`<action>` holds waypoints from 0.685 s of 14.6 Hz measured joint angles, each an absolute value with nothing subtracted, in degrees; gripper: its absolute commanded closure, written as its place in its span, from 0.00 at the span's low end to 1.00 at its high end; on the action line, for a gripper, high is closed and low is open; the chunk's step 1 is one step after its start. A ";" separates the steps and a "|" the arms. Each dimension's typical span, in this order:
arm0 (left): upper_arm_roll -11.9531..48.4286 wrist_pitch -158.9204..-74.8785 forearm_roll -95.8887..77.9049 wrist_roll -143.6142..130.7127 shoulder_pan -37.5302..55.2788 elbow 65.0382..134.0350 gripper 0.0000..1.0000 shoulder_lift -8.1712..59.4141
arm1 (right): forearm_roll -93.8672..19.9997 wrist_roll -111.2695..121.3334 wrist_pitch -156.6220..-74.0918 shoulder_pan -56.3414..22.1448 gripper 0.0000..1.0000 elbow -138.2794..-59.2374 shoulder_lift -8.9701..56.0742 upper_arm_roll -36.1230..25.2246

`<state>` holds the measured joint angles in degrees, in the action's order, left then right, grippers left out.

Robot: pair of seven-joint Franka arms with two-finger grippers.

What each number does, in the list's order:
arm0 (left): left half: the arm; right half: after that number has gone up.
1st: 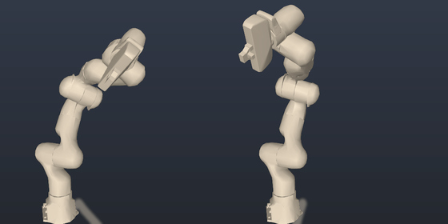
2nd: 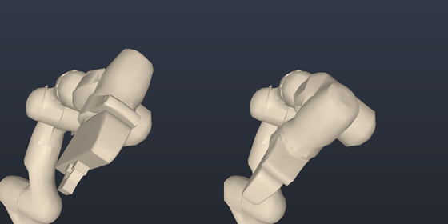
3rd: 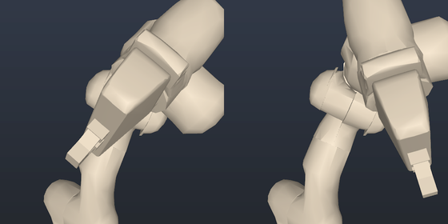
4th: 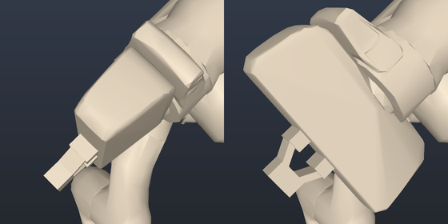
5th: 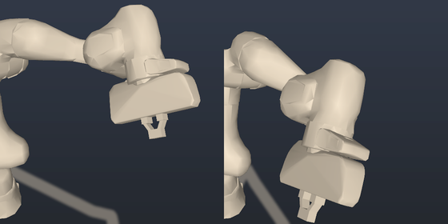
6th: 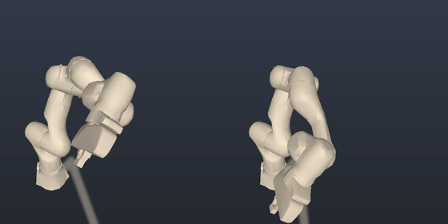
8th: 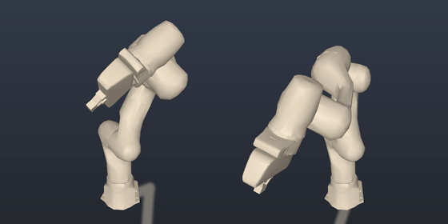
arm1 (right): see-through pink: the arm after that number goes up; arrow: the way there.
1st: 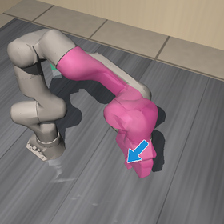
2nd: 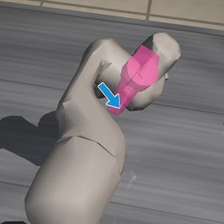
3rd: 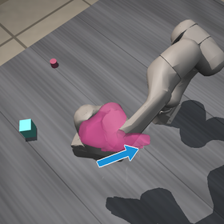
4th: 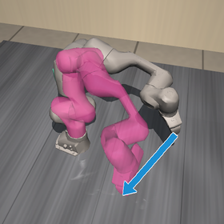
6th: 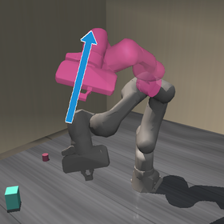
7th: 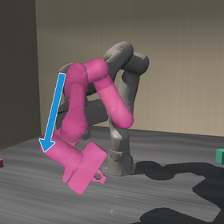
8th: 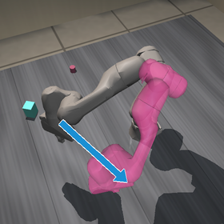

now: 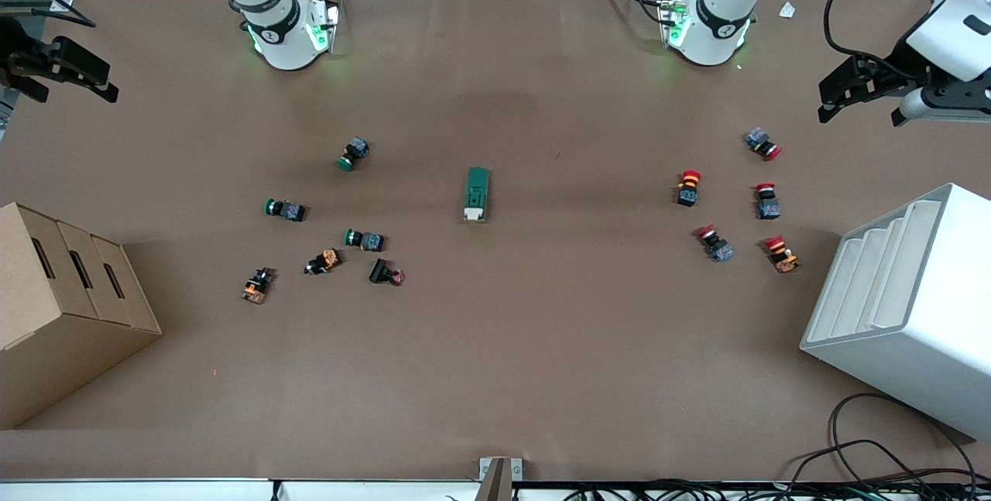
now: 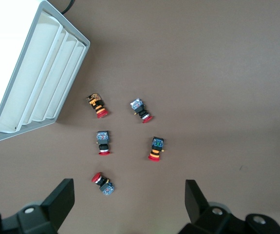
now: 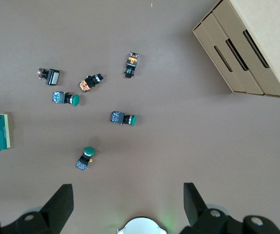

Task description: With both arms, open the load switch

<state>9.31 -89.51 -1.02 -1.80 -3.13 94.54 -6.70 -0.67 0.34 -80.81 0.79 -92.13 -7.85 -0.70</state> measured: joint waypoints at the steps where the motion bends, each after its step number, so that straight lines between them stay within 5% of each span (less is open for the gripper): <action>1: 9.31 -89.51 -1.02 -1.80 -3.13 94.54 0.00 -6.70 | -0.67 0.34 -80.81 0.79 0.00 -92.13 -7.85 -0.70; 10: 10.25 -91.88 -1.20 -1.82 0.59 90.58 0.00 -0.45 | -0.67 -0.44 -81.05 0.79 0.00 -92.13 -7.85 -1.07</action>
<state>10.25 -91.88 -1.20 -1.82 0.59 90.58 -0.45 -0.67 -0.44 -81.05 0.79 -92.13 -7.85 -1.07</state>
